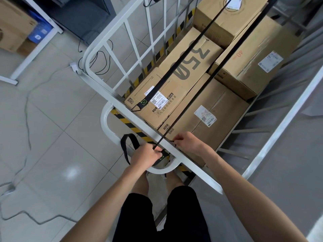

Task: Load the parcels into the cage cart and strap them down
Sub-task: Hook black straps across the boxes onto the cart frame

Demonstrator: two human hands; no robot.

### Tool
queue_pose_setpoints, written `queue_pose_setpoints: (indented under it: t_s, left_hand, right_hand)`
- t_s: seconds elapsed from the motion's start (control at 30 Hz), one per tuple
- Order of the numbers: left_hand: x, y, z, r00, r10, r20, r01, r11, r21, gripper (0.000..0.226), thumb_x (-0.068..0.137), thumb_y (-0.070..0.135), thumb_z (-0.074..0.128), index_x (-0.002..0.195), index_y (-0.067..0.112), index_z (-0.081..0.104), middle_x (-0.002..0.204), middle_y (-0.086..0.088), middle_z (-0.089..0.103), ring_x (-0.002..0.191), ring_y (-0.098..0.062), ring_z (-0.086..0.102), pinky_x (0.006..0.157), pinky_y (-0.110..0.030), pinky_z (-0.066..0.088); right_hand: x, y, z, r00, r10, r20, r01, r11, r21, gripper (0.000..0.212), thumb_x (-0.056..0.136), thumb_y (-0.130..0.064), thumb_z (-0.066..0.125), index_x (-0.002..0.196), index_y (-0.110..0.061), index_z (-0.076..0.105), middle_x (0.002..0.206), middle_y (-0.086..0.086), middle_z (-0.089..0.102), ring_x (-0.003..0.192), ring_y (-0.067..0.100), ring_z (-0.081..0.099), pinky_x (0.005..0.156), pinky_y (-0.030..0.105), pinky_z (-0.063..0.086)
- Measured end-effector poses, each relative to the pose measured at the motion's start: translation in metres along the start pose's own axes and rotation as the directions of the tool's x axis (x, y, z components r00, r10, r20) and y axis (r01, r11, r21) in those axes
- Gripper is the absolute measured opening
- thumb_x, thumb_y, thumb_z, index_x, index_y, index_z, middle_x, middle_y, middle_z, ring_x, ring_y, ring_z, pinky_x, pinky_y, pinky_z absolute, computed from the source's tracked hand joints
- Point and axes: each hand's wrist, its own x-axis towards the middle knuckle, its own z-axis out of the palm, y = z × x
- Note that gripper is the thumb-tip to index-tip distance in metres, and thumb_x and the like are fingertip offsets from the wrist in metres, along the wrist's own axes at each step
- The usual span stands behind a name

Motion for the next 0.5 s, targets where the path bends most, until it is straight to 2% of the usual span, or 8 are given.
queue_pose_setpoints:
  t_s: [0.1,0.17,0.23,0.3,0.37,0.43,0.5]
  left_hand:
    - [-0.004,-0.002,0.000,1.000,0.011,0.019,-0.011,1.000,-0.024,0.018,0.090,0.033,0.064,0.103,0.038,0.075,0.077,0.017,0.071,0.066,-0.003,0.065,0.054,-0.023,0.044]
    - [-0.007,-0.005,0.001,0.999,0.021,0.044,-0.016,0.994,-0.111,0.015,0.092,0.031,0.065,0.103,0.035,0.074,0.087,0.016,0.073,0.080,-0.005,0.069,0.072,-0.025,0.054]
    - [-0.012,-0.008,0.004,0.995,0.035,0.090,-0.013,0.972,-0.236,0.012,0.096,0.030,0.063,0.104,0.030,0.071,0.086,0.018,0.074,0.093,-0.006,0.070,0.087,-0.026,0.054]
    - [-0.020,-0.008,0.008,0.992,0.057,0.113,-0.021,0.955,-0.296,0.016,0.102,0.031,0.055,0.109,0.026,0.068,0.081,0.020,0.075,0.098,-0.008,0.071,0.090,-0.025,0.052]
    - [-0.028,-0.006,0.011,0.990,0.091,0.110,-0.053,0.950,-0.307,0.025,0.105,0.035,0.048,0.117,0.023,0.067,0.083,0.020,0.076,0.098,-0.005,0.069,0.092,-0.024,0.049]
    - [-0.035,0.000,0.011,0.985,0.127,0.118,-0.084,0.946,-0.314,0.026,0.106,0.038,0.044,0.115,0.027,0.066,0.084,0.020,0.076,0.095,0.001,0.067,0.096,-0.027,0.047]
    - [-0.041,0.009,0.006,0.981,0.143,0.133,-0.093,0.941,-0.326,0.024,0.105,0.041,0.042,0.109,0.033,0.065,0.081,0.016,0.076,0.089,-0.001,0.067,0.092,-0.030,0.047]
  right_hand:
    - [-0.003,-0.007,-0.005,0.997,0.024,-0.075,-0.029,0.997,-0.070,0.019,0.099,-0.006,0.049,0.102,-0.015,0.066,0.103,0.002,0.068,0.098,0.021,0.062,0.089,0.034,0.052]
    - [-0.008,-0.010,-0.013,0.986,0.022,-0.163,-0.037,0.995,-0.091,0.020,0.099,-0.006,0.047,0.103,-0.015,0.064,0.102,0.003,0.066,0.097,0.023,0.062,0.085,0.034,0.052]
    - [-0.017,-0.013,-0.023,0.970,0.015,-0.243,-0.043,0.993,-0.107,0.020,0.100,-0.008,0.046,0.107,-0.013,0.064,0.102,0.003,0.066,0.094,0.022,0.062,0.078,0.030,0.049]
    - [-0.027,-0.015,-0.034,0.942,0.004,-0.336,-0.044,0.993,-0.112,0.021,0.101,-0.009,0.044,0.110,-0.010,0.064,0.103,0.005,0.065,0.088,0.020,0.060,0.070,0.027,0.046]
    - [-0.042,-0.020,-0.047,0.900,0.000,-0.436,-0.033,0.997,-0.068,0.022,0.102,-0.009,0.043,0.112,-0.008,0.063,0.105,0.005,0.064,0.088,0.019,0.058,0.070,0.027,0.044]
    - [-0.059,-0.026,-0.061,0.858,0.009,-0.514,-0.010,1.000,0.001,0.024,0.103,-0.009,0.042,0.118,-0.007,0.060,0.105,0.004,0.061,0.092,0.020,0.057,0.074,0.030,0.044]
    - [-0.079,-0.032,-0.074,0.827,0.006,-0.562,0.027,0.998,0.051,0.024,0.103,-0.009,0.039,0.119,-0.007,0.058,0.105,0.005,0.061,0.093,0.023,0.058,0.072,0.034,0.045]
